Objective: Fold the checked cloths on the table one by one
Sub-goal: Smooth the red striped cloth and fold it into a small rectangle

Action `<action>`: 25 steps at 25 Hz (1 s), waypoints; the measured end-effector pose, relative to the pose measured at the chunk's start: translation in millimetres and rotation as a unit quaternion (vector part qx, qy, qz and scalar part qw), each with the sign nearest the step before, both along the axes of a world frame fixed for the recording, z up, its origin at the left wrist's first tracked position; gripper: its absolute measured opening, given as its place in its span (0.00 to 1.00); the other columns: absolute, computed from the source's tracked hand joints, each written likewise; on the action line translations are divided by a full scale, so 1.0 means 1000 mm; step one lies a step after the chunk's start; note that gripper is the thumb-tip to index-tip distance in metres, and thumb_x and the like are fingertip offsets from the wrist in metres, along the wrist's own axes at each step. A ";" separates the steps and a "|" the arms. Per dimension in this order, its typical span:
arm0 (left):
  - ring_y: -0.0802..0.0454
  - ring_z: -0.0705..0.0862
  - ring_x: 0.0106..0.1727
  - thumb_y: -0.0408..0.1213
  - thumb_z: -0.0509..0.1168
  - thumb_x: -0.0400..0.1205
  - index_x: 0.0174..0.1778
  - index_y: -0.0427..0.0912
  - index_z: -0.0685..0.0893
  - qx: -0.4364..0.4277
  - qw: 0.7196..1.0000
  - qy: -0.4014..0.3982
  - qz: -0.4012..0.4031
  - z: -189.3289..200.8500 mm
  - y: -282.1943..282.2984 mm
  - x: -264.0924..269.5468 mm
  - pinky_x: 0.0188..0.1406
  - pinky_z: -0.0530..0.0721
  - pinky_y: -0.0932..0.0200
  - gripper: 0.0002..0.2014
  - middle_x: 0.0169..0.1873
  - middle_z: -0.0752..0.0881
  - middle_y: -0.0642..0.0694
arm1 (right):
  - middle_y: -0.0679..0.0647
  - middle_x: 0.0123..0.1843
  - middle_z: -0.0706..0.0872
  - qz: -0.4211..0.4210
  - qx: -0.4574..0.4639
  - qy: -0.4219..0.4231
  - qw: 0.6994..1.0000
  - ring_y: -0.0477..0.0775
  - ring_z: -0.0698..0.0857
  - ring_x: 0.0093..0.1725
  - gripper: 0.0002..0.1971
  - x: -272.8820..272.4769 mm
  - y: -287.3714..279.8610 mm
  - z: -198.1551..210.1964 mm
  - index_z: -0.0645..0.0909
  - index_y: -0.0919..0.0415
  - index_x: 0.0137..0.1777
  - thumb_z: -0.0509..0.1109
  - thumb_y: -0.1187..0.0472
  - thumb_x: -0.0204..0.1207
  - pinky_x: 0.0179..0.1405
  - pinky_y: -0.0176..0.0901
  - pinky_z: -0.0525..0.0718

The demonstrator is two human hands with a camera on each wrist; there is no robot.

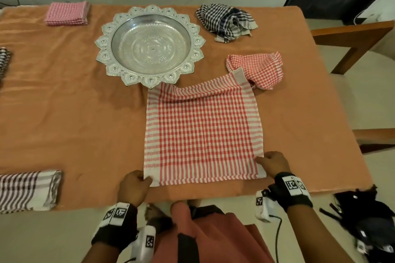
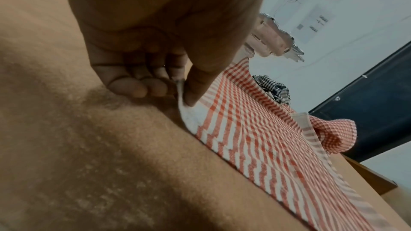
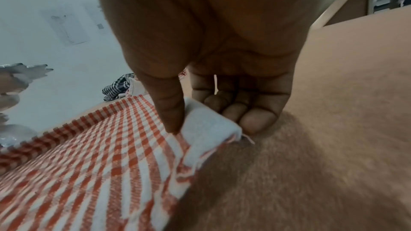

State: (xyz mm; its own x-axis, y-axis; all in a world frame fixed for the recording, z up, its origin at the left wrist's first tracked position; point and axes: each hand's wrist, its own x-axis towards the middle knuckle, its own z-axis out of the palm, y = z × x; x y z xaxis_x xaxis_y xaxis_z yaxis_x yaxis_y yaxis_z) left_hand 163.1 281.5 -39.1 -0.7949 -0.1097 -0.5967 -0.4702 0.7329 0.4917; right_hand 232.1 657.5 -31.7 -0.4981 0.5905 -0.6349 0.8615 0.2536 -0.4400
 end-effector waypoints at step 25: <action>0.43 0.84 0.45 0.39 0.74 0.76 0.51 0.43 0.84 0.026 0.993 0.118 0.004 -0.007 -0.057 0.053 0.41 0.74 0.56 0.10 0.46 0.89 0.42 | 0.64 0.65 0.82 0.029 0.072 -0.024 0.997 0.64 0.84 0.57 0.38 0.085 -0.030 -0.007 0.68 0.59 0.75 0.81 0.66 0.65 0.53 0.51 0.83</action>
State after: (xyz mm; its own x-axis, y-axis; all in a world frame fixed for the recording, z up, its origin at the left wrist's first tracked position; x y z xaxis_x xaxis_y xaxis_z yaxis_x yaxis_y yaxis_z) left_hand 215.7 224.7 -45.9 -0.9126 -0.0904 -0.3987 -0.3428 0.7006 0.6258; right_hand 317.2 627.7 -38.5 -0.5046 0.6488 -0.5696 0.8630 0.3613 -0.3530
